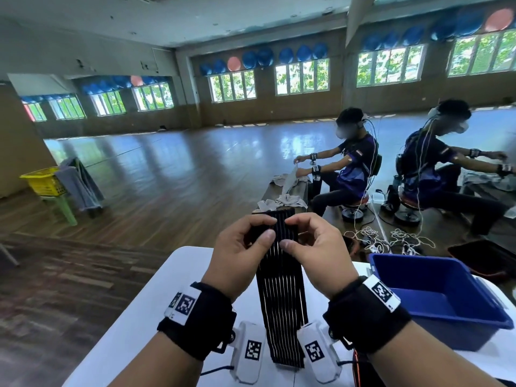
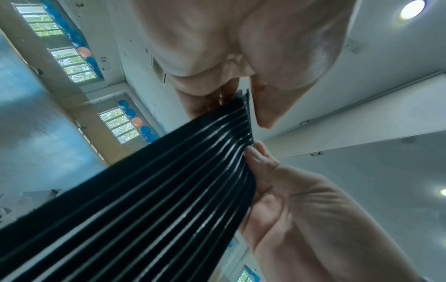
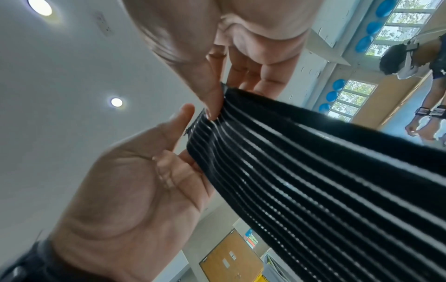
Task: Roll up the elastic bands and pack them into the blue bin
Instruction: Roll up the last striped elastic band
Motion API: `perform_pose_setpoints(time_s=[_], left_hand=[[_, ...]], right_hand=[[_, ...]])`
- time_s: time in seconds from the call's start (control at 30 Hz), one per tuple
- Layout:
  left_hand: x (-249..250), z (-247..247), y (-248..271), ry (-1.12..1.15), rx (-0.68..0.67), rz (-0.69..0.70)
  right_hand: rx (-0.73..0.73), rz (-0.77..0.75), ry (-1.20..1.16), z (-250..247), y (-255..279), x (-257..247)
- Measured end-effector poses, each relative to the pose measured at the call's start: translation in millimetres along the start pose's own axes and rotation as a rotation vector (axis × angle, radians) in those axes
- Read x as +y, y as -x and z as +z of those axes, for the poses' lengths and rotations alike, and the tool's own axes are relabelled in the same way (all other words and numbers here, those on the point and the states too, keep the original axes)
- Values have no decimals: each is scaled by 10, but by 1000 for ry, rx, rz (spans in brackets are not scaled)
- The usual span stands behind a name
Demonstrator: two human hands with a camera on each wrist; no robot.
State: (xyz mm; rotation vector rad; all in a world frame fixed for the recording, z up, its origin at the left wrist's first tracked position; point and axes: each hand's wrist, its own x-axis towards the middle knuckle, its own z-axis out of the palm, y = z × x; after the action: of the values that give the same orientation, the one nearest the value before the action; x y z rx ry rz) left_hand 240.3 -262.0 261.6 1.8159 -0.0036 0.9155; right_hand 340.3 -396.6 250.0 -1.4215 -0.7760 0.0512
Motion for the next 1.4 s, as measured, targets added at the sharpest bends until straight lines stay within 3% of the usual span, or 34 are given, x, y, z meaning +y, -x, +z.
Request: perform_pose_setpoints(time_s=[0.13,0.43,0.57,0.7,0.9,1.2,1.4], left_hand=[[-89,4,15,19,-73,-29],[-268,-91,-261,165,3,-94],[-500,-210,-444,204,12,-180],[-832,-268,-655,259,45,-301],[-1426,-265,-852,191,59,-394],[-2554,-165,-617,-112,-161,-555],[-3255,-100,-329,-305,-332,-653]], right_hand=[[8,-8,-13,41,-34,-15],[57,-44,75,272,58,177],[-53,112,205,371,293,517],[-306,359,413,466,670,981],[-551,703,474,608,1305,1402],[-498,975,485,703,1862,1595],[-359,1089,544,807,2155,1659]])
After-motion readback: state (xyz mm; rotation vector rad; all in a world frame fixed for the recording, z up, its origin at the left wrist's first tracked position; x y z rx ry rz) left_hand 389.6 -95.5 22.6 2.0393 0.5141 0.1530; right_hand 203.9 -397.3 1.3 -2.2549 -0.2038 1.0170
